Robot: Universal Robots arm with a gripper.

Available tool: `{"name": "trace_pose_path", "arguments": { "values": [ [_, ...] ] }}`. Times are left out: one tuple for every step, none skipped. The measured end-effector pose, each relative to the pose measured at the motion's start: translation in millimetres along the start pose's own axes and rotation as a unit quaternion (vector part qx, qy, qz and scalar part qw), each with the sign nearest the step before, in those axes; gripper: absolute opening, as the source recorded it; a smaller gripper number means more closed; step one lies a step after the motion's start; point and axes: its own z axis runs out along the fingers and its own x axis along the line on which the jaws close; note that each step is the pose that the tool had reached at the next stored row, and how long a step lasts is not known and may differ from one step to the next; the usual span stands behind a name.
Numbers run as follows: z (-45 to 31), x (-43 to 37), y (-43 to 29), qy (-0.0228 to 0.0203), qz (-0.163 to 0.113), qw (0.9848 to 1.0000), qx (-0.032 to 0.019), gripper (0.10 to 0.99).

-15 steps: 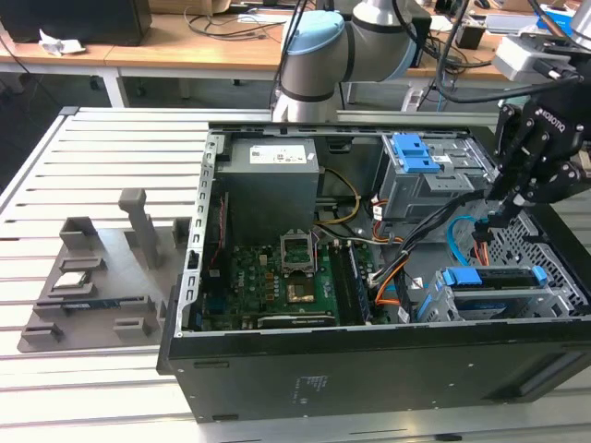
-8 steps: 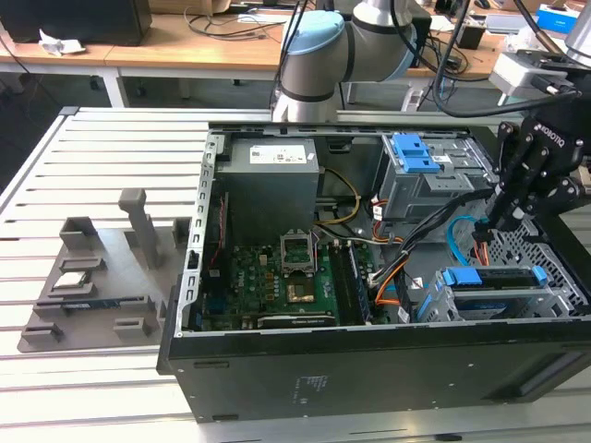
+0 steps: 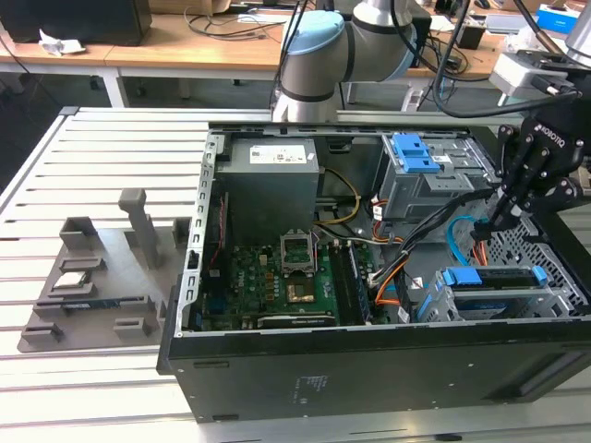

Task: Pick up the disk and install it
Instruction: 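Insert the first disk wire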

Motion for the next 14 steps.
{"name": "trace_pose_path", "arguments": {
  "values": [
    [0.3, 3.0, 0.8, 0.0005, 0.0, 1.0, 0.0, 0.173],
    [0.9, 6.9, 2.1, 0.0005, 0.0, 1.0, 0.0, 0.173],
    [1.2, 9.8, 3.4, 0.0006, 0.0, 1.0, 0.0, 0.173],
    [1.6, 12.5, 4.6, 0.0006, 0.0, 1.0, 0.0, 0.173],
    [1.9, 15.3, 5.7, 0.0006, 0.0, 1.0, 0.0, 0.173],
    [2.3, 17.5, 6.6, 0.0006, 0.0, 1.0, 0.0, 0.173],
    [2.4, 18.8, 7.1, 0.0006, 0.0, 1.0, 0.0, 0.173],
    [2.6, 20.1, 7.6, 0.0006, 0.0, 1.0, 0.0, 0.173],
    [3.2, 24.5, 9.1, 0.0006, 0.0, 1.0, 0.0, 0.173],
    [3.6, 28.1, 10.0, 0.0006, 0.0, 1.0, 0.0, 0.173],
    [3.9, 30.6, 10.6, 0.0006, 0.0, 1.0, 0.0, 0.173],
    [4.2, 33.0, 11.2, 0.0006, 0.0, 1.0, 0.0, 0.173],
    [4.4, 34.7, 11.5, 0.0006, 0.0, 1.0, 0.0, 0.173],
    [4.8, 37.6, 12.1, 0.0006, 0.0, 1.0, 0.0, 0.173]
  ]
}}
